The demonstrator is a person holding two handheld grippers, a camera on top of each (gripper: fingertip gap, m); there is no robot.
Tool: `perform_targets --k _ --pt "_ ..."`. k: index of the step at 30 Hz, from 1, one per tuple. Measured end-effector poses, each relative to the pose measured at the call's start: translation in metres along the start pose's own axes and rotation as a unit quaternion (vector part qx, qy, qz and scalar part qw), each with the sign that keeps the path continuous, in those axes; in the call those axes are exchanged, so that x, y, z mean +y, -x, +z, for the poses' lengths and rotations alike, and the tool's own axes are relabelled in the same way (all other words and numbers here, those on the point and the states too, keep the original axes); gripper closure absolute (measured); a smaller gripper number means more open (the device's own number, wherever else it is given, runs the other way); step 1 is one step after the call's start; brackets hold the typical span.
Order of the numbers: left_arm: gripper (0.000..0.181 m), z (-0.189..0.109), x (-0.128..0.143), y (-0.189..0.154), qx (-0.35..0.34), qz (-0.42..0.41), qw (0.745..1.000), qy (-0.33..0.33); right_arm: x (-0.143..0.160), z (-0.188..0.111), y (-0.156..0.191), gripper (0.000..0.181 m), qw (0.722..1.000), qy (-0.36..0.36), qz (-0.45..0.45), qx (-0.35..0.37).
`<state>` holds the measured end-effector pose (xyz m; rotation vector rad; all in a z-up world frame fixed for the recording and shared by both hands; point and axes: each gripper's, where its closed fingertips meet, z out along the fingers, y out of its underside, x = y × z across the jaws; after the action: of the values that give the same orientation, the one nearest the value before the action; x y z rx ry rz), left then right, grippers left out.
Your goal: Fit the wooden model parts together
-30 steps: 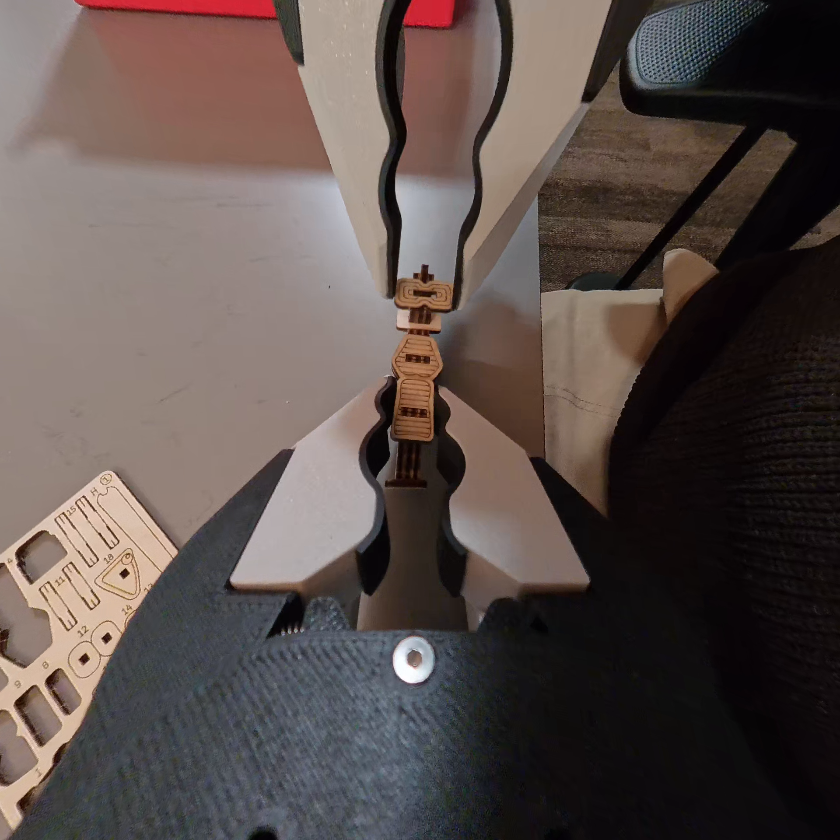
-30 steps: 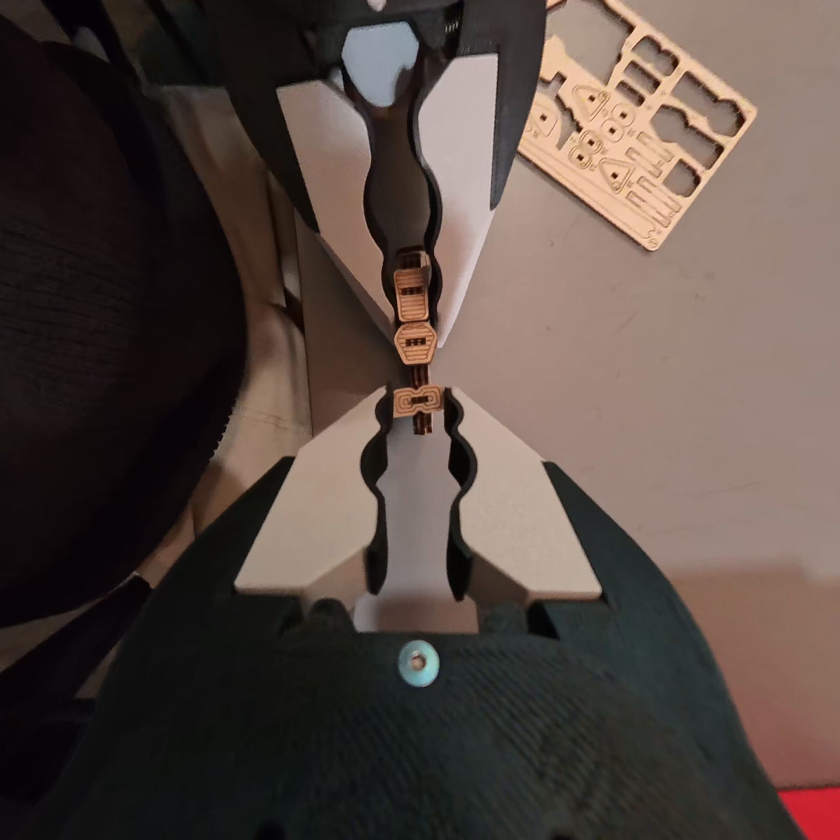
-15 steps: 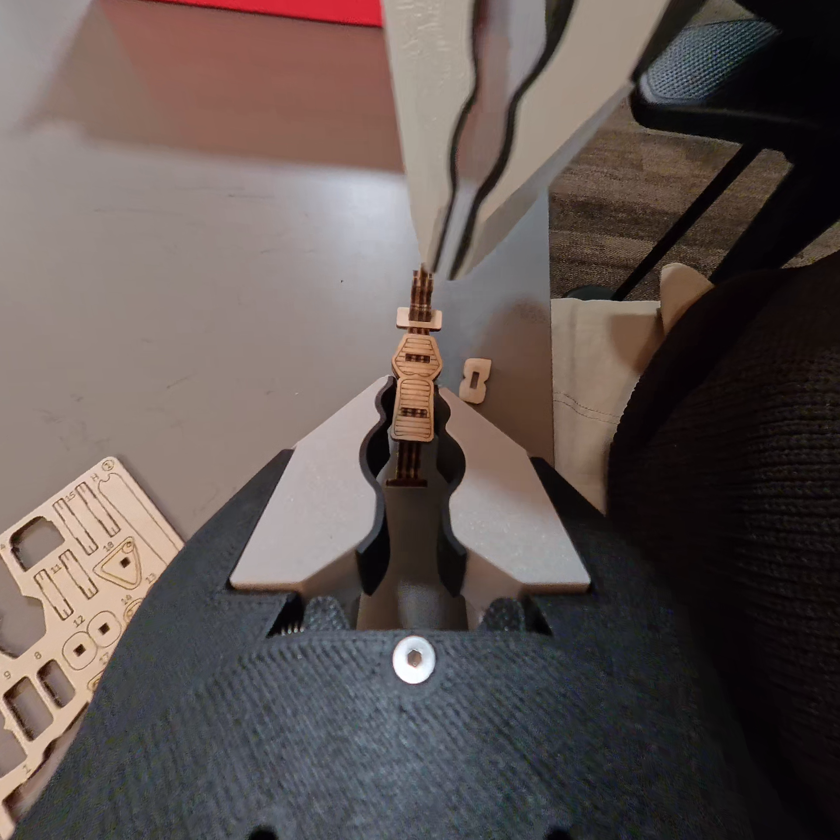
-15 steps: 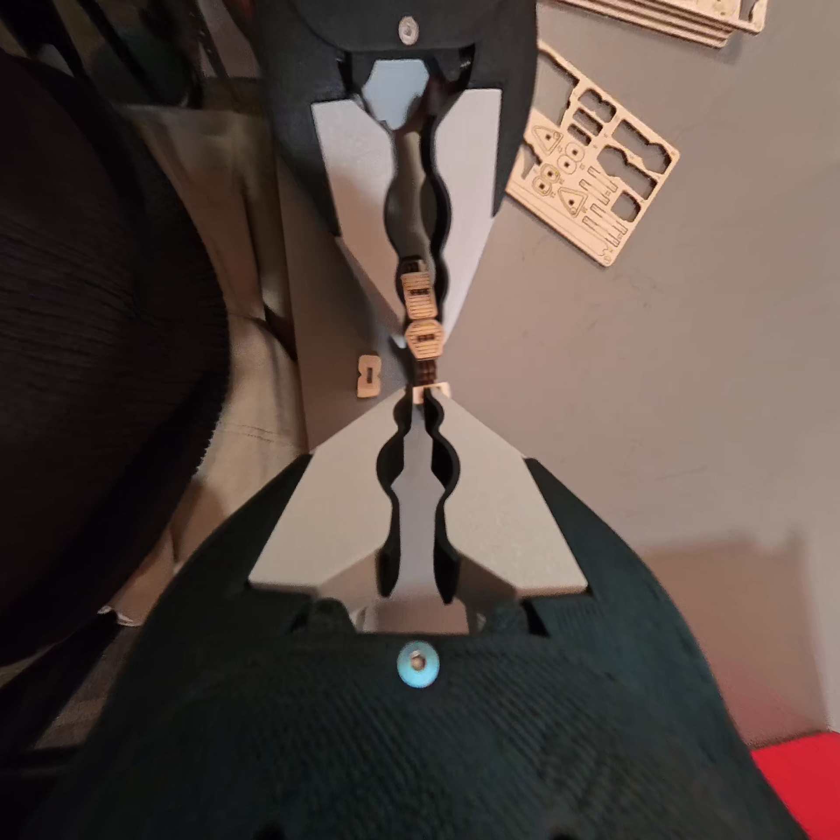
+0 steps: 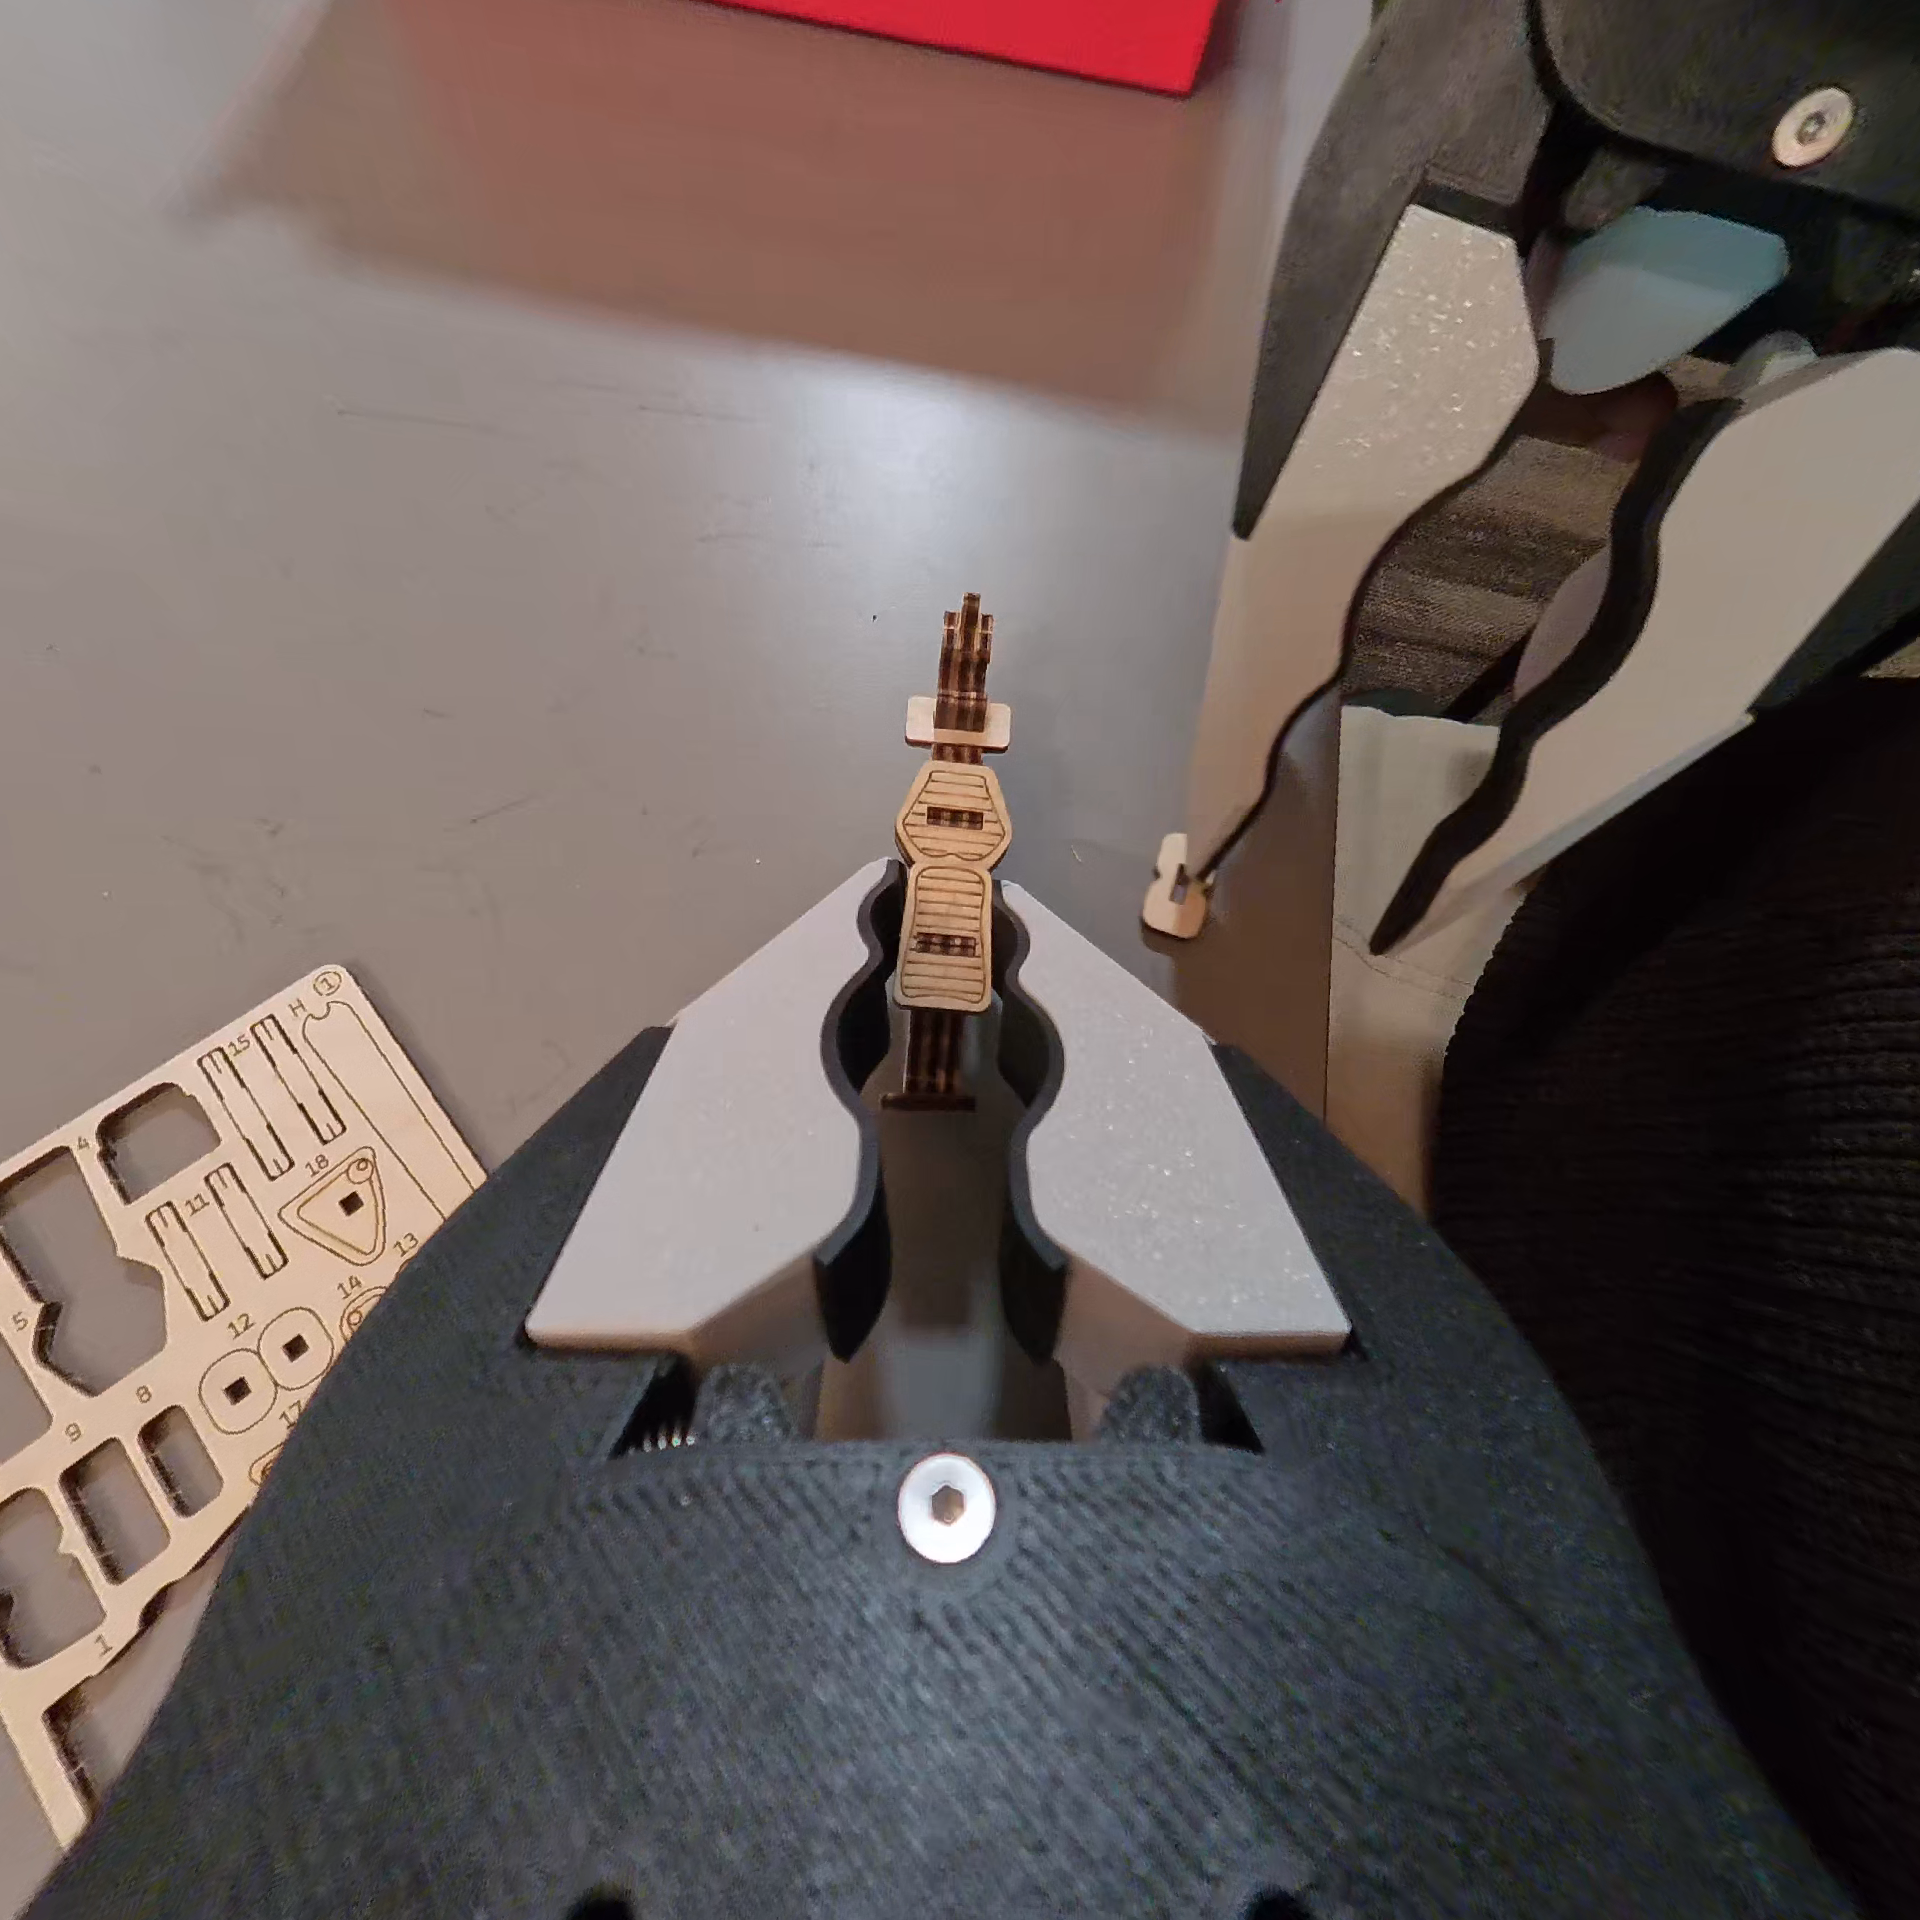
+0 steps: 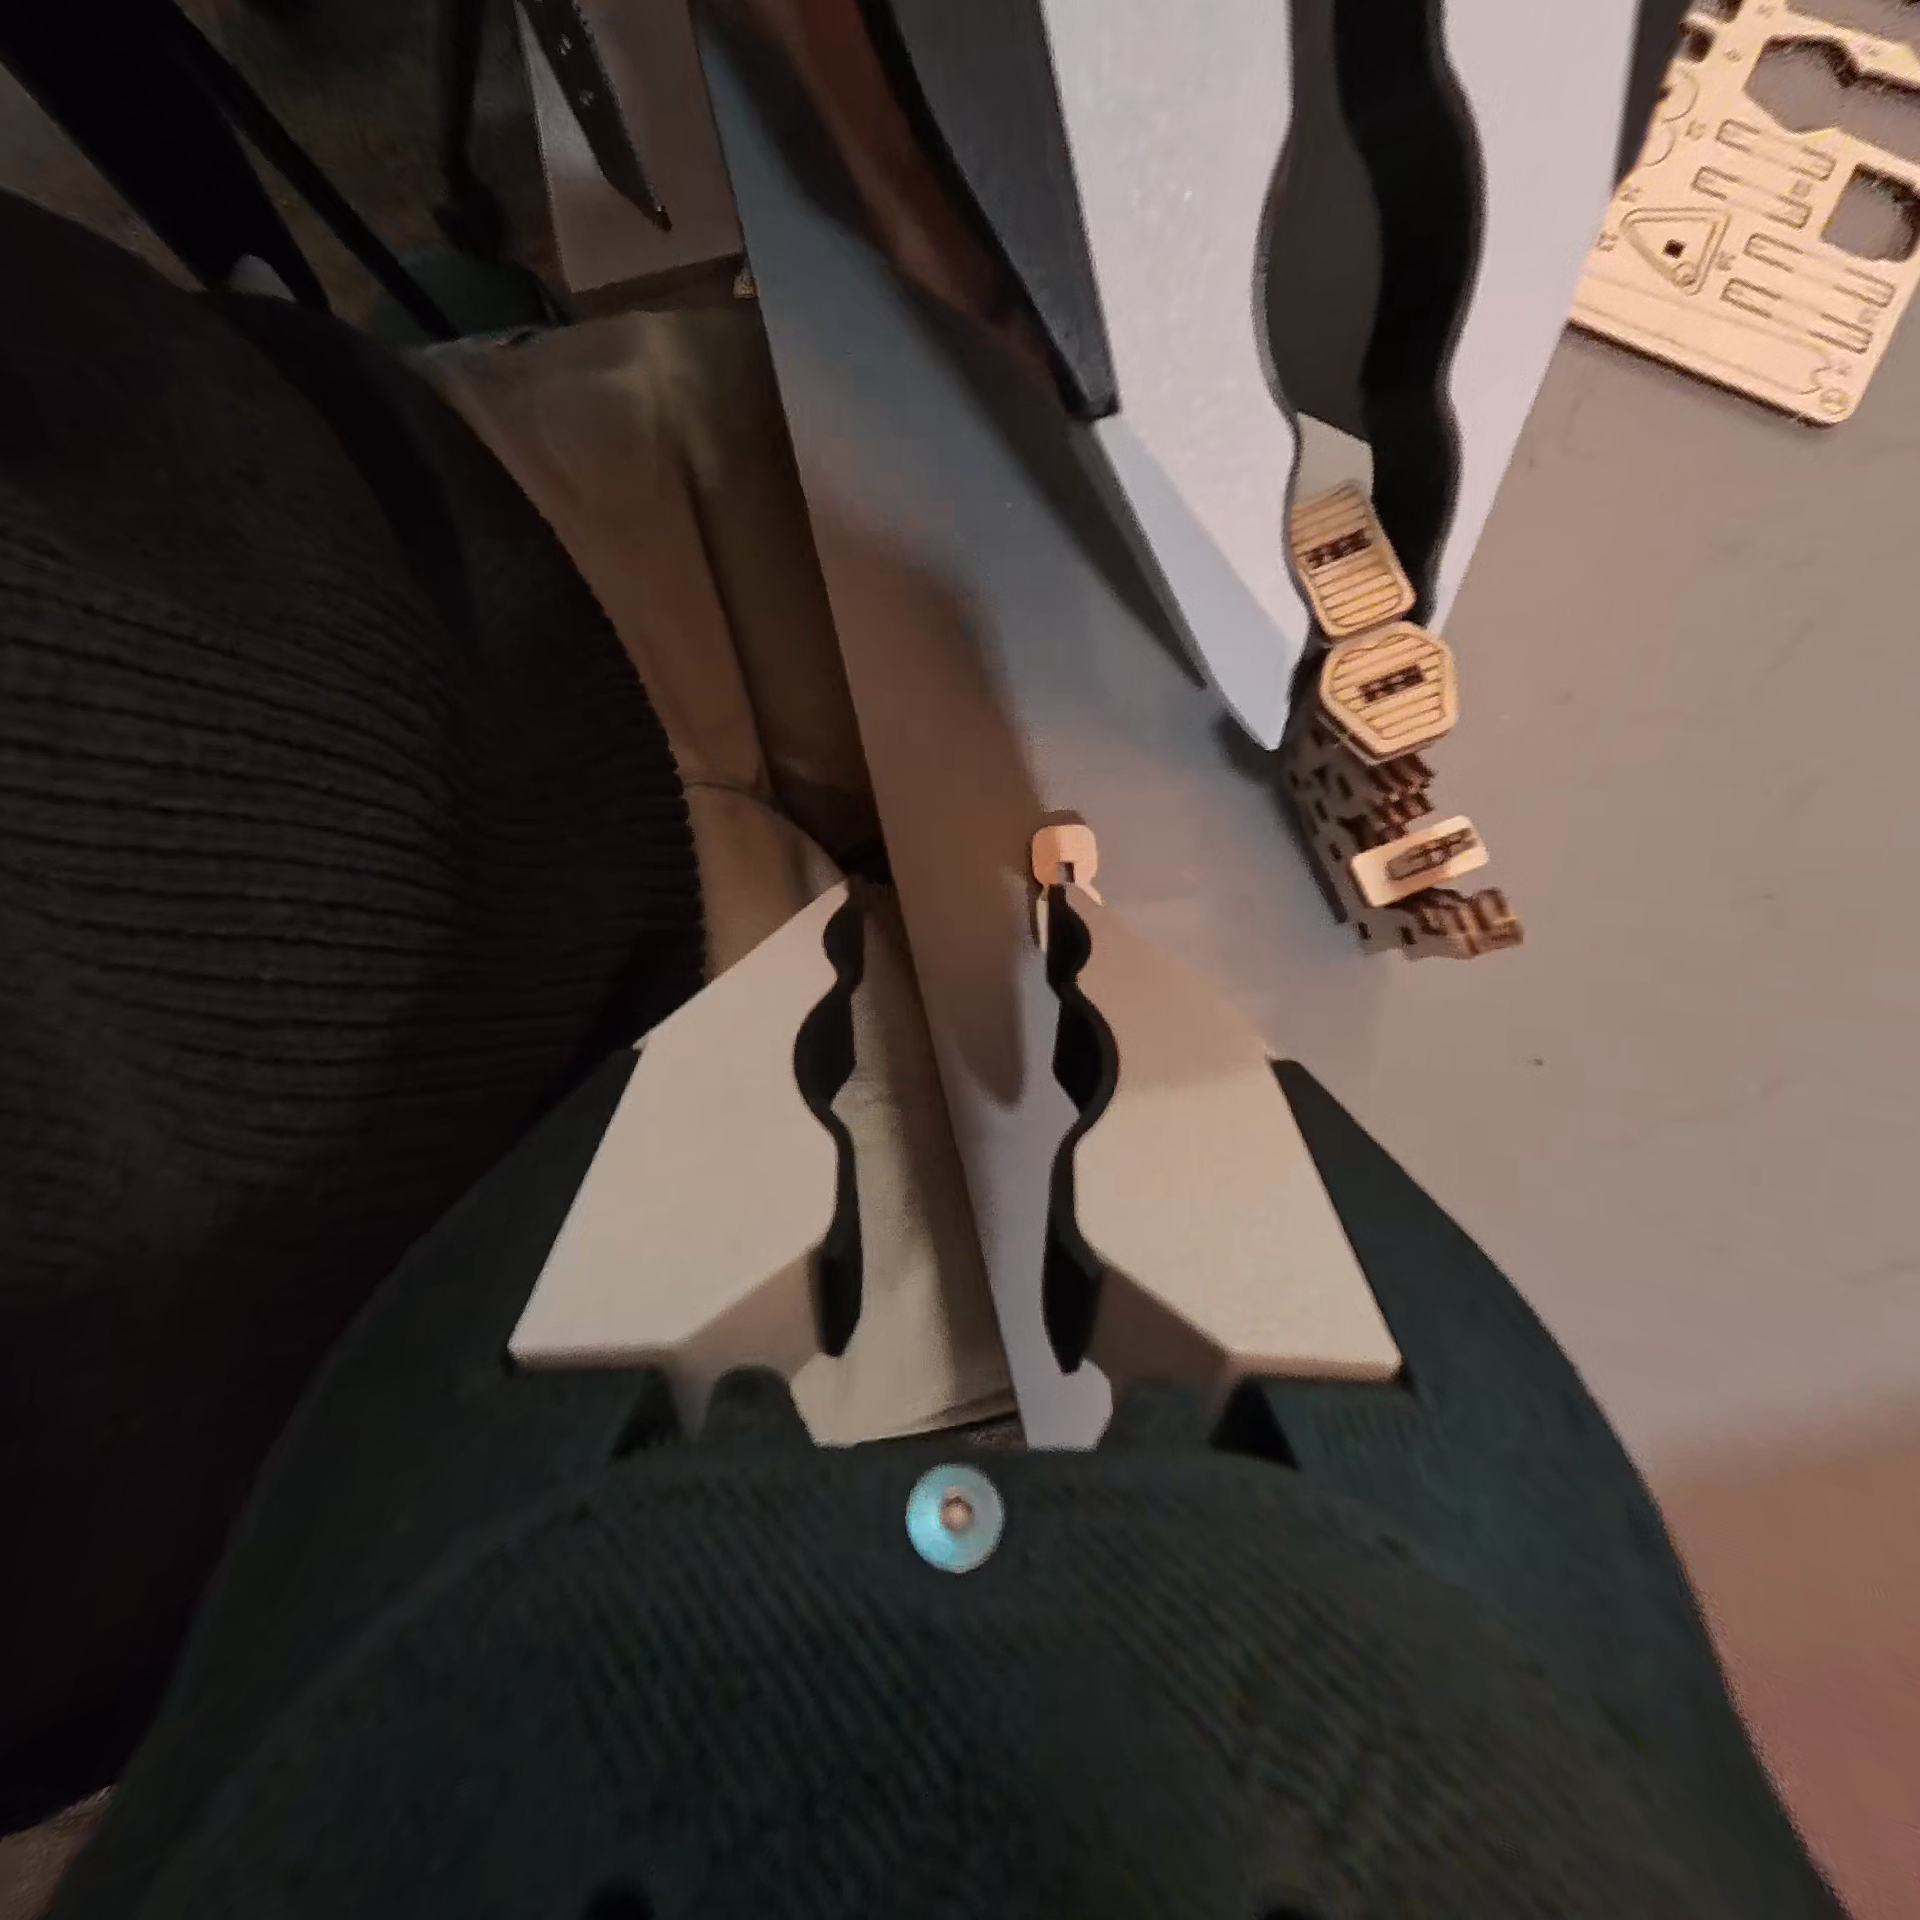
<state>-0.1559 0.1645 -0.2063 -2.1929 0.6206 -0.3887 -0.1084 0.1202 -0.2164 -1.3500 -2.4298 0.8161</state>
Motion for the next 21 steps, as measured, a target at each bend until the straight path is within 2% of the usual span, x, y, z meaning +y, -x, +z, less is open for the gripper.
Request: perform_targets --k 8,16,19,21 --pt "0.167 0.000 0.000 0.000 -0.004 0.005 1.000 0.000 0.008 -0.002 0.019 0.145 0.999 0.018 -0.008 0.038" --pt "0.167 0.001 0.000 0.000 -0.006 0.006 1.000 0.000 0.007 -0.004 0.018 0.139 0.996 0.007 -0.016 0.084" --pt "0.167 0.002 0.000 0.000 -0.007 0.008 1.000 0.002 0.011 -0.002 0.013 0.152 0.994 0.015 -0.032 0.105" --pt "0.167 0.002 0.000 0.000 -0.007 0.009 1.000 0.004 0.011 -0.003 0.012 0.170 0.992 0.019 -0.042 0.115"
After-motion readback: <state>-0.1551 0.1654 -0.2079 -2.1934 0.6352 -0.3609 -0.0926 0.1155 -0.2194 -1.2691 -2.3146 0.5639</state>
